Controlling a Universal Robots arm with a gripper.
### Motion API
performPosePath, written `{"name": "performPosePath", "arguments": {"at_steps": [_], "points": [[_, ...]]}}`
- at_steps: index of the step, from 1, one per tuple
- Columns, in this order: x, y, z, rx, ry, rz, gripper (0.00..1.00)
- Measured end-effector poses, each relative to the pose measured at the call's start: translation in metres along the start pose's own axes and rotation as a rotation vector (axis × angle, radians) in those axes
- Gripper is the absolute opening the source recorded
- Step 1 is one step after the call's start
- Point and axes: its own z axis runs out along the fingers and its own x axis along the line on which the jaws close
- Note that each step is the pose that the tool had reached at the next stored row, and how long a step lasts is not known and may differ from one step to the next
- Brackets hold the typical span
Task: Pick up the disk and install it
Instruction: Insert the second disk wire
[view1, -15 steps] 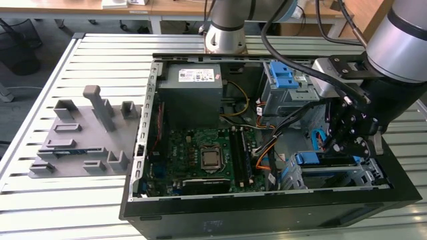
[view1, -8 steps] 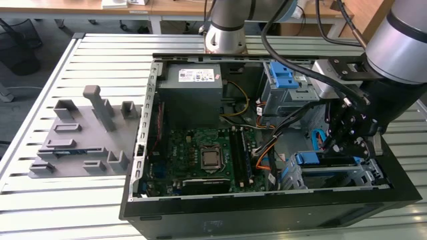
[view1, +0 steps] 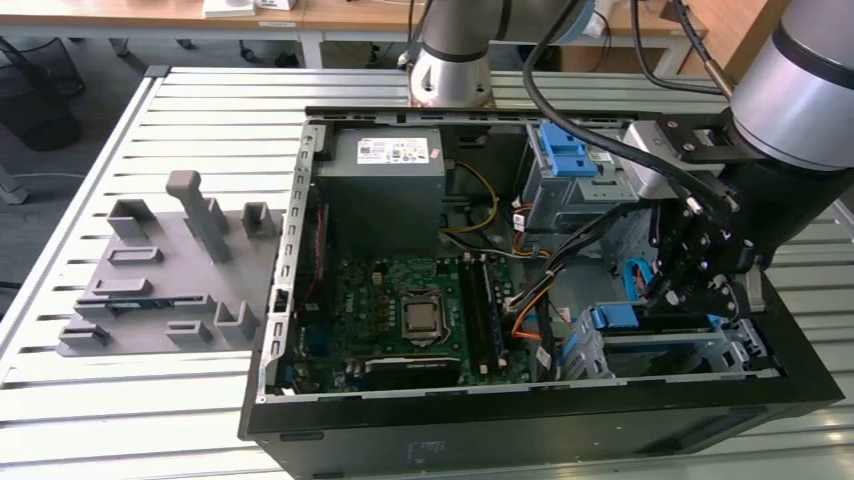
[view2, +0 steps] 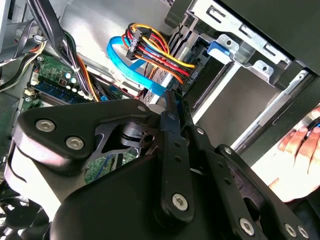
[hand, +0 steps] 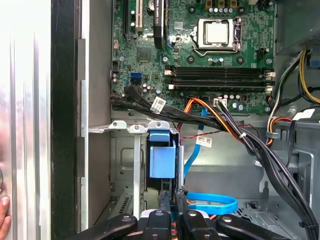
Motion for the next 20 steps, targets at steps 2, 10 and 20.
{"name": "performPosePath", "arguments": {"at_steps": [2,10,20], "points": [[0.0,-0.0003,0.0001,0.0001,-0.0006,0.0,0.16],[0.0006,-0.0004,0.0003,0.0001,-0.0008,0.0,0.16],[0.0018,-0.0003,0.0031,-0.0001,-0.0006,0.001,0.16]]}}
